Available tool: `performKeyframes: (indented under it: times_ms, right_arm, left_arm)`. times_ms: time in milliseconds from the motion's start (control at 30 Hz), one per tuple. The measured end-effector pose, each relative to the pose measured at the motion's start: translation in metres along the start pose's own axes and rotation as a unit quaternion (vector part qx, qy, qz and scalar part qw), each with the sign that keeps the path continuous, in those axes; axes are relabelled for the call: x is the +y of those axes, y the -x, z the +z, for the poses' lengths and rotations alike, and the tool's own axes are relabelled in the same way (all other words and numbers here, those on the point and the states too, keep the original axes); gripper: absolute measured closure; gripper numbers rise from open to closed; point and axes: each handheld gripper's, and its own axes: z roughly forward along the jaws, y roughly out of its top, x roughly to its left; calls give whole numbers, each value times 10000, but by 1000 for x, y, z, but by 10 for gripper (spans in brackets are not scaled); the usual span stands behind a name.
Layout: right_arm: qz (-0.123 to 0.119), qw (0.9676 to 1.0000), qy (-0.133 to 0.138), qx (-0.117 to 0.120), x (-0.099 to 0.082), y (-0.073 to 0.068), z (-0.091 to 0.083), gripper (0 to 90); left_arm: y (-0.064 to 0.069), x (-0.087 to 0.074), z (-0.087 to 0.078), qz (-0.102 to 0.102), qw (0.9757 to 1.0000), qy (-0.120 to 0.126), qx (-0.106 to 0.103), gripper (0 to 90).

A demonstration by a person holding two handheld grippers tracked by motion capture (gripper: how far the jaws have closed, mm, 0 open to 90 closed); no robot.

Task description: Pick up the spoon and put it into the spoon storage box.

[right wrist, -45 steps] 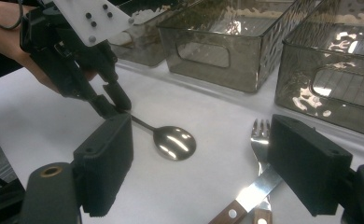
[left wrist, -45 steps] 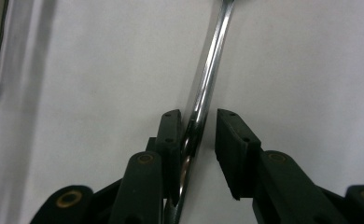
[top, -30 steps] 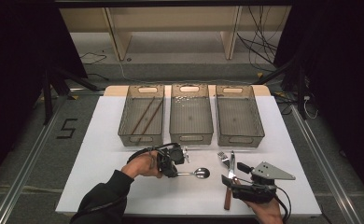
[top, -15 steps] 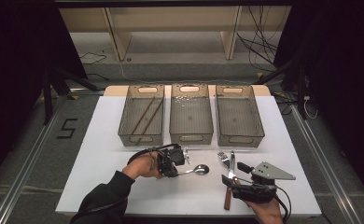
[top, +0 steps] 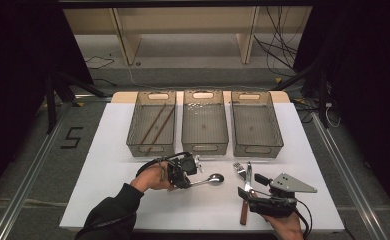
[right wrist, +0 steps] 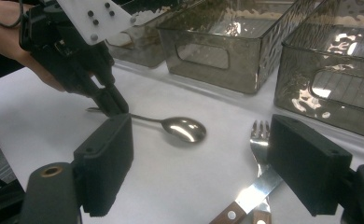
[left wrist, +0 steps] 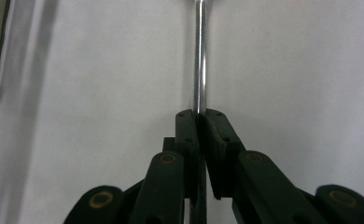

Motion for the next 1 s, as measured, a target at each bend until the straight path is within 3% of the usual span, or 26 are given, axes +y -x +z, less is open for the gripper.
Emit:
performKeyframes:
  times_ms: [433,600,1000]
  right_arm:
    - [5,10000,-2,0,0,0,0,236]
    - [7,10000,0,0,0,0,0,237]
    - [17,10000,-1,-4,0,0,0,237]
  left_arm:
    - [-4,-2,-12,-267,9990,347,64,838]
    - [-4,-3,-19,-450,9973,574,117,838]
    - [-4,-2,-41,-547,9931,1002,253,838]
